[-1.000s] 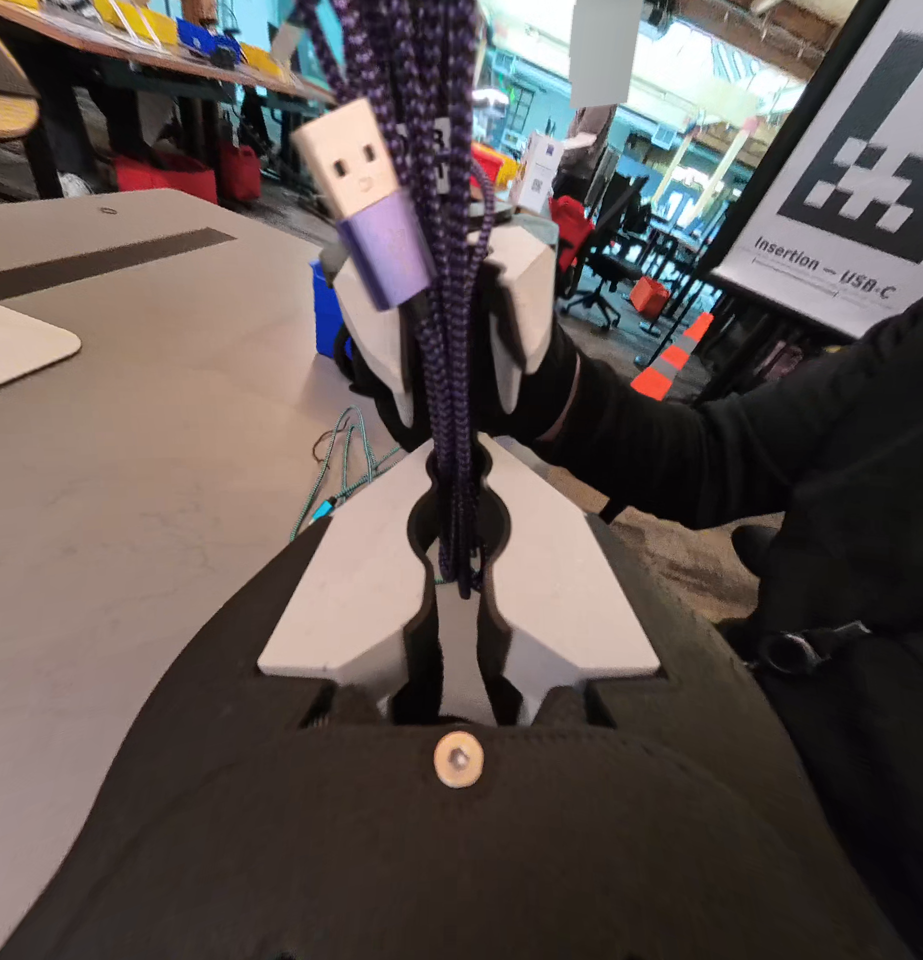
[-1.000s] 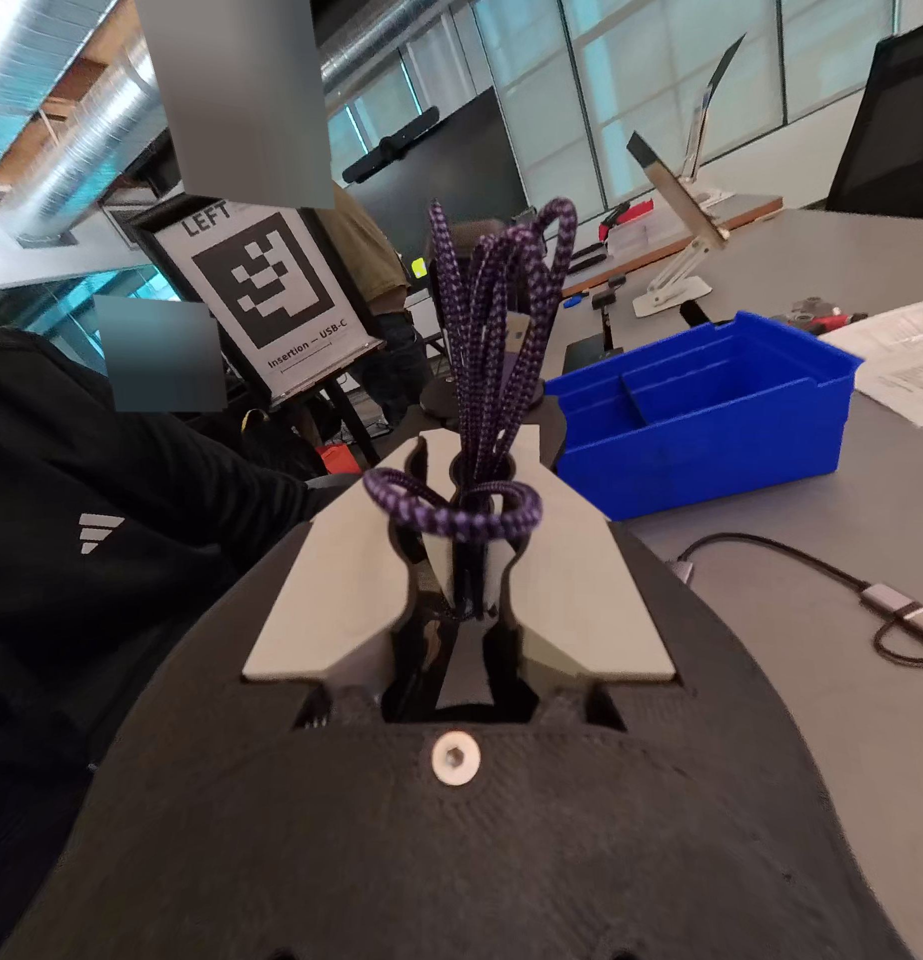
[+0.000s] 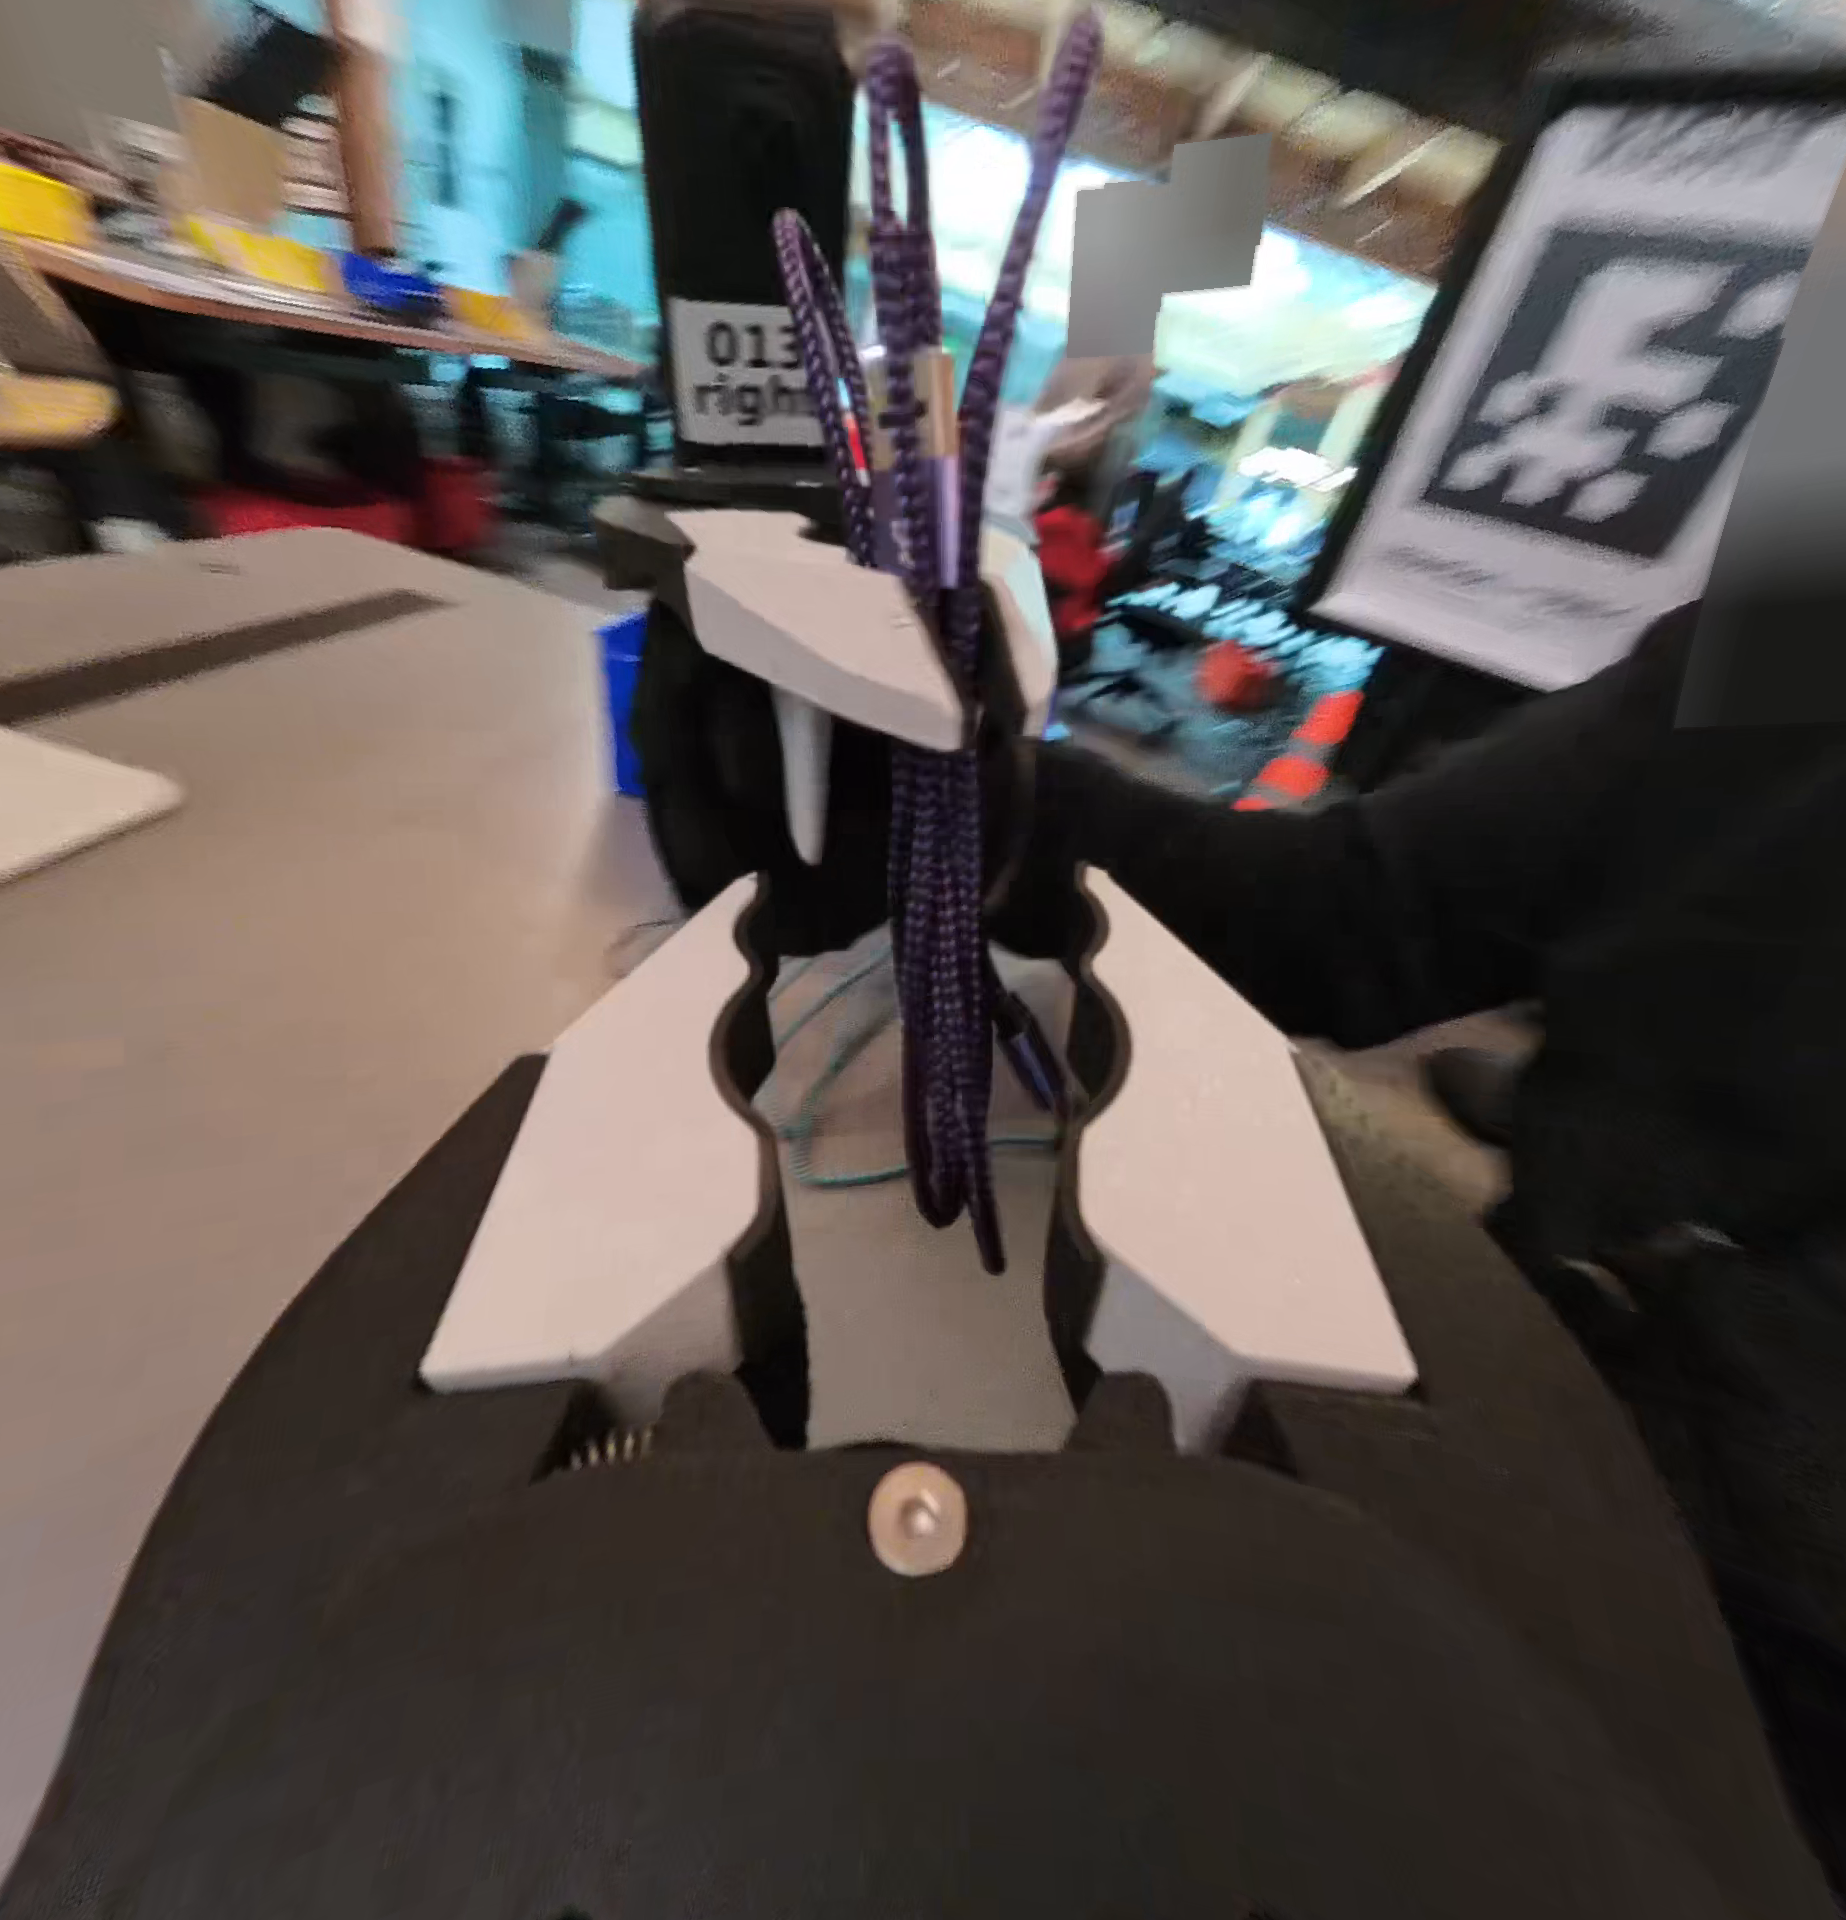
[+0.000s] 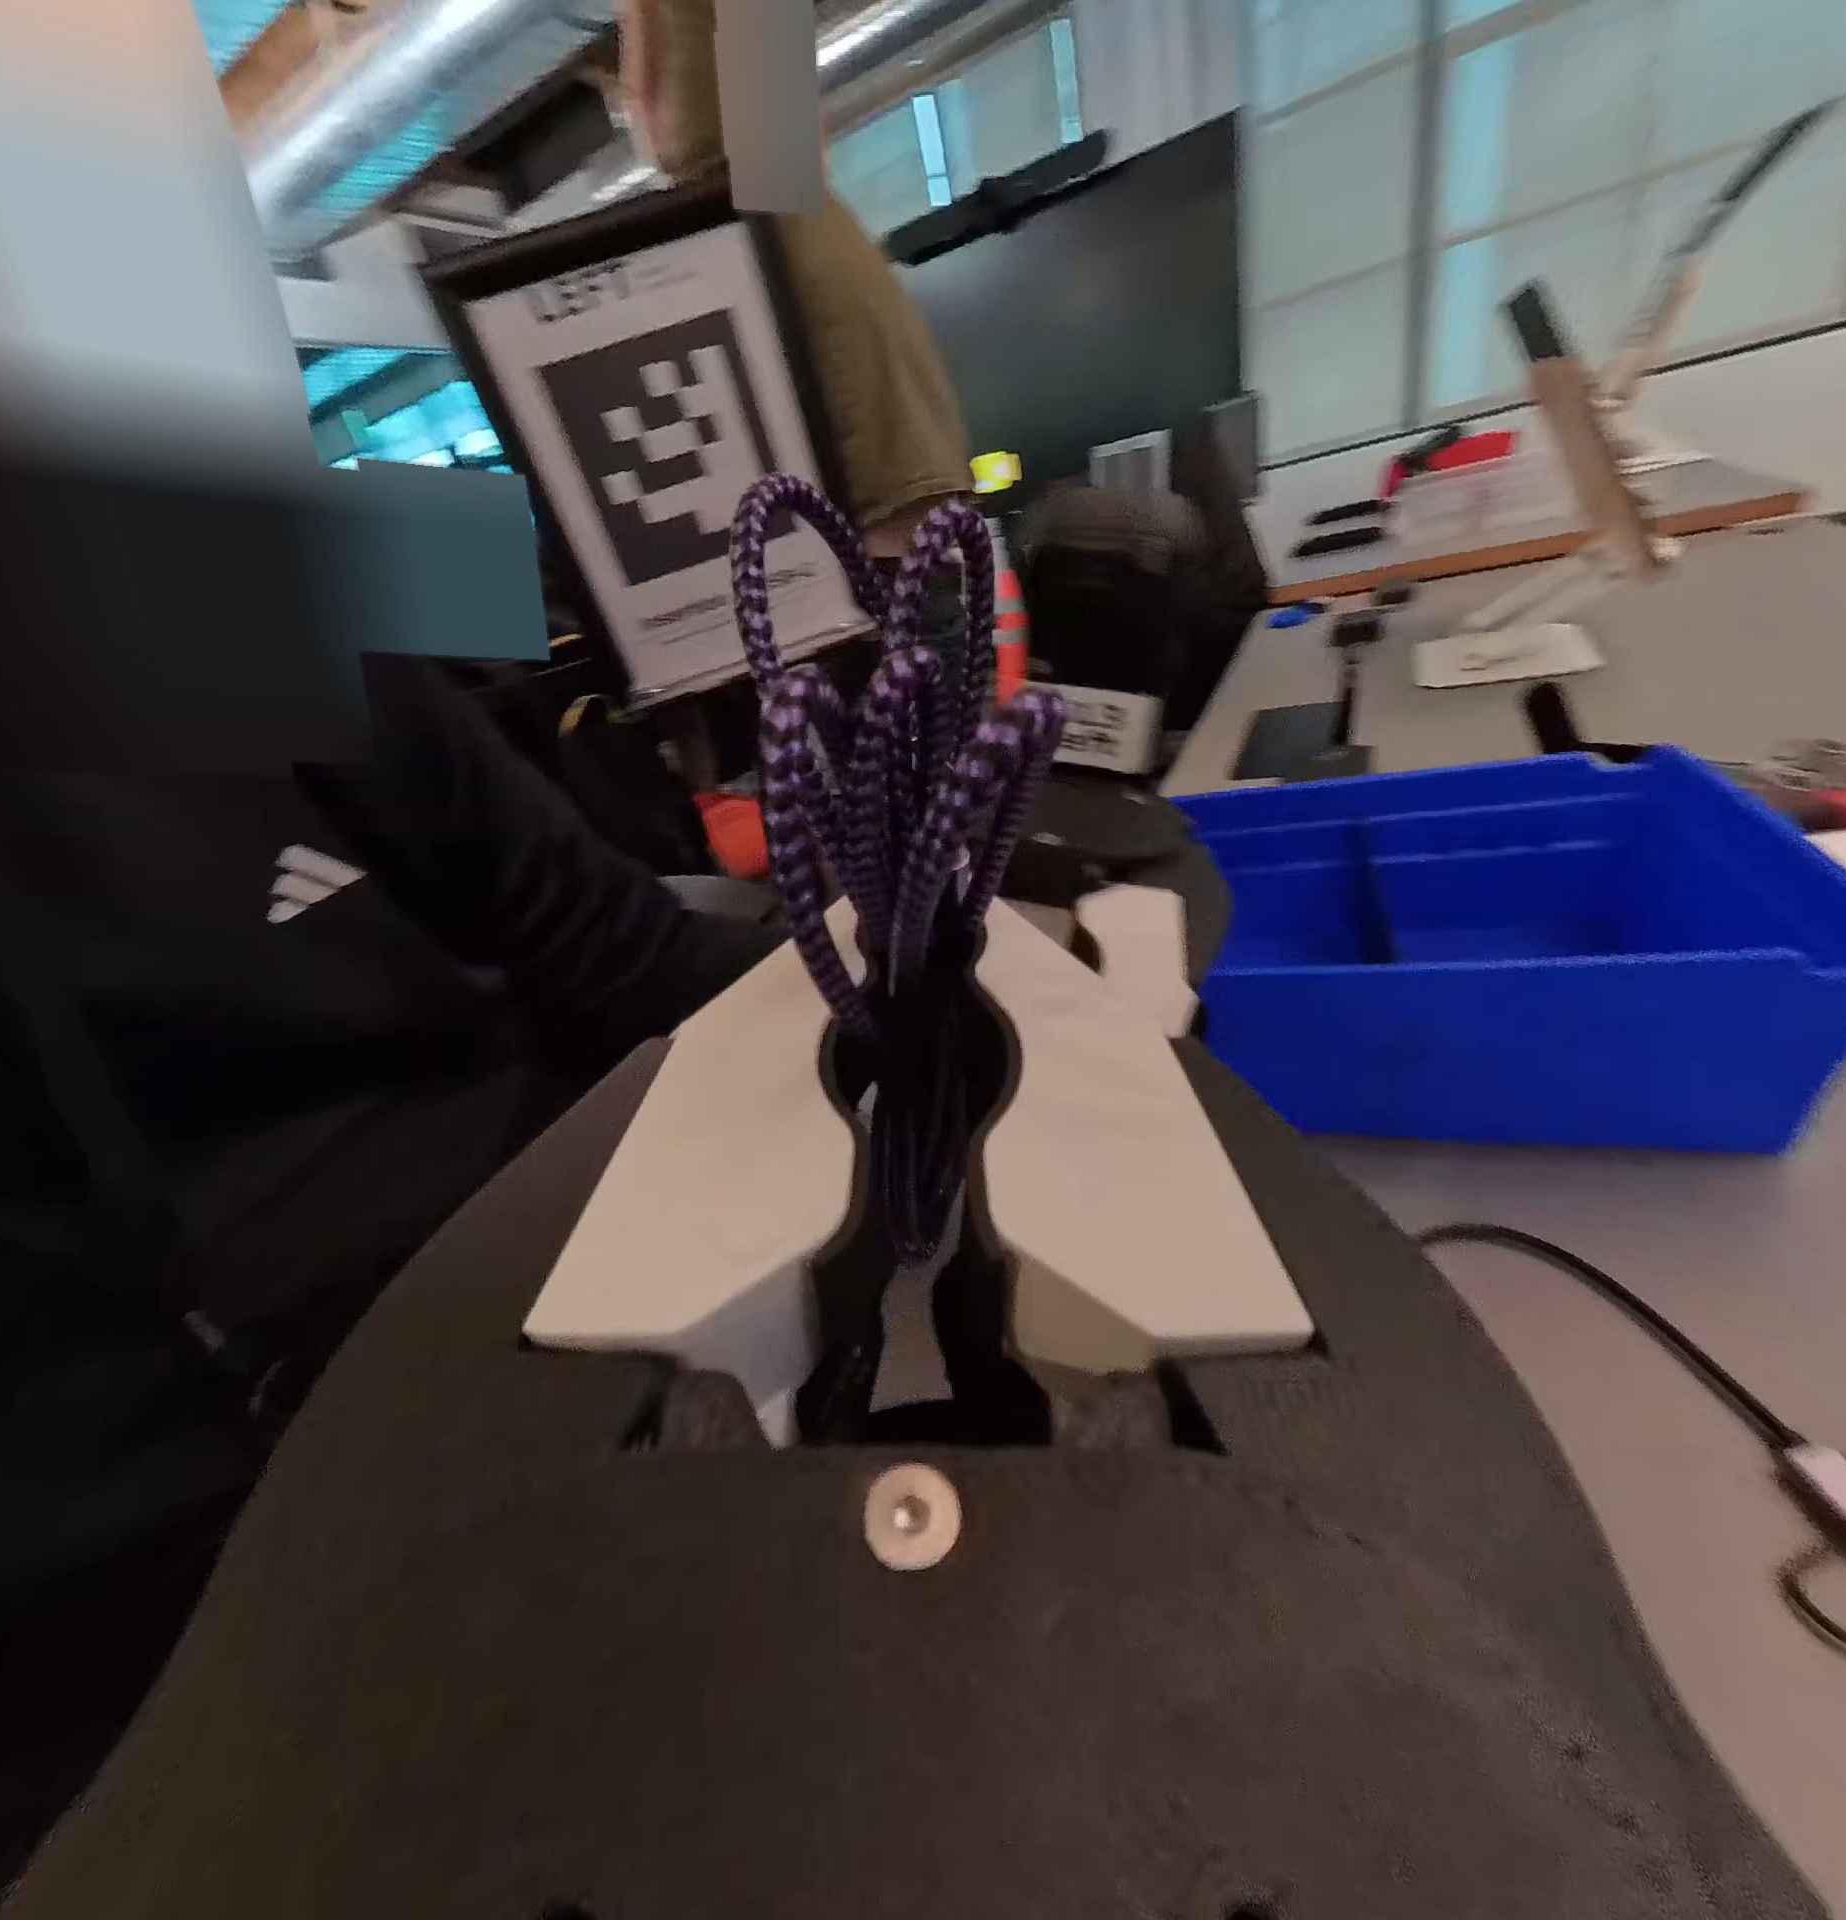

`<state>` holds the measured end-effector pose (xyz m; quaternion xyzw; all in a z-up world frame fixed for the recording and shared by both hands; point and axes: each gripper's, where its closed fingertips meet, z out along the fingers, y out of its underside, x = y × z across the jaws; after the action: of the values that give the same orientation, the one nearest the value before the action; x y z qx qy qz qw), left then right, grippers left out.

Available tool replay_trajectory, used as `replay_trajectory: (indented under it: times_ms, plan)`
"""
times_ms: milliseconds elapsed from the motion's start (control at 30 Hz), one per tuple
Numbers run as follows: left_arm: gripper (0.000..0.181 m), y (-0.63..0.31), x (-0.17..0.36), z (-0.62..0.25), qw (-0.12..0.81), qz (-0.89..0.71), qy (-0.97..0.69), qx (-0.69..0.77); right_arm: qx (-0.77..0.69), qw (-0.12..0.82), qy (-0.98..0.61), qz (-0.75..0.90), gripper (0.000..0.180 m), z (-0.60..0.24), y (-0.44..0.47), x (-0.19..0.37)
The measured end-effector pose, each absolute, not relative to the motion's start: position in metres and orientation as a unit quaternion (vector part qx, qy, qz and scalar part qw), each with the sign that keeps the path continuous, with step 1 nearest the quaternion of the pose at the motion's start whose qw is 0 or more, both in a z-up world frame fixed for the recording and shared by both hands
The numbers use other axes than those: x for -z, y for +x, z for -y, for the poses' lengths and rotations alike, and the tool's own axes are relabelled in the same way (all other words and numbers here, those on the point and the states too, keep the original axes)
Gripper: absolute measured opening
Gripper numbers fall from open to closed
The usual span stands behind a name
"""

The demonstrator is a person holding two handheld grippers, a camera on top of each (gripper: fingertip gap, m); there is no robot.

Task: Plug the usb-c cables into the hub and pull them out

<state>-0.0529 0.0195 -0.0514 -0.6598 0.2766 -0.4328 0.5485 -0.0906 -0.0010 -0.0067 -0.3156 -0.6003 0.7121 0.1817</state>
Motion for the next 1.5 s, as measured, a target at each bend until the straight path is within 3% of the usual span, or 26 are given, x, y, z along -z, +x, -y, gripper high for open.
replay_trajectory:
  times_ms: [100,167,267,367,400,433,467,567,800,967,1233,1367,1433,1500]
  plan:
    - [0.049,-0.053,0.064,-0.035,0.554,-0.289,-0.719,0.305,-0.702,0.215,-0.348,0.583,0.004,-0.008,-0.099,0.007]
    - [0.037,-0.052,0.069,-0.045,0.550,-0.285,-0.740,0.264,-0.695,0.227,-0.365,0.576,0.004,-0.011,-0.104,0.009]
    - [0.004,-0.053,0.070,-0.047,0.544,-0.275,-0.747,0.264,-0.685,0.234,-0.377,0.578,0.004,-0.013,-0.105,0.012]
    - [0.002,-0.052,0.071,-0.041,0.524,-0.278,-0.748,0.297,-0.685,0.220,-0.379,0.582,0.006,-0.009,-0.105,0.013]
    - [0.001,-0.053,0.071,-0.039,0.514,-0.275,-0.751,0.310,-0.682,0.203,-0.381,0.591,0.018,-0.006,-0.105,0.016]
    - [0.001,-0.057,0.071,-0.039,0.510,-0.267,-0.756,0.313,-0.668,0.196,-0.398,0.597,0.043,-0.009,-0.107,0.020]
    - [0.001,-0.066,0.070,-0.041,0.509,-0.257,-0.765,0.301,-0.659,0.204,-0.406,0.600,0.053,-0.014,-0.109,0.022]
    - [0.001,-0.092,0.058,-0.042,0.481,-0.248,-0.789,0.289,-0.631,0.215,-0.423,0.614,0.057,-0.035,-0.111,0.027]
    - [0.001,-0.173,0.055,-0.047,0.417,-0.223,-0.864,0.172,-0.420,0.337,-0.493,0.684,0.031,-0.137,-0.179,0.077]
    - [0.001,-0.196,0.067,-0.028,0.402,-0.195,-0.877,0.178,-0.234,0.358,-0.488,0.761,0.023,-0.205,-0.240,0.144]
    - [0.000,-0.221,0.070,-0.023,0.405,-0.189,-0.873,0.194,-0.108,0.315,-0.415,0.847,0.018,-0.270,-0.303,0.215]
    - [0.001,-0.233,0.075,-0.024,0.405,-0.167,-0.874,0.210,-0.122,0.266,-0.390,0.873,0.023,-0.282,-0.322,0.236]
    - [0.001,-0.238,0.077,-0.024,0.399,-0.162,-0.879,0.206,-0.136,0.235,-0.384,0.883,0.004,-0.283,-0.326,0.242]
    - [0.001,-0.242,0.076,-0.023,0.397,-0.156,-0.883,0.196,-0.129,0.214,-0.393,0.885,0.000,-0.289,-0.328,0.243]
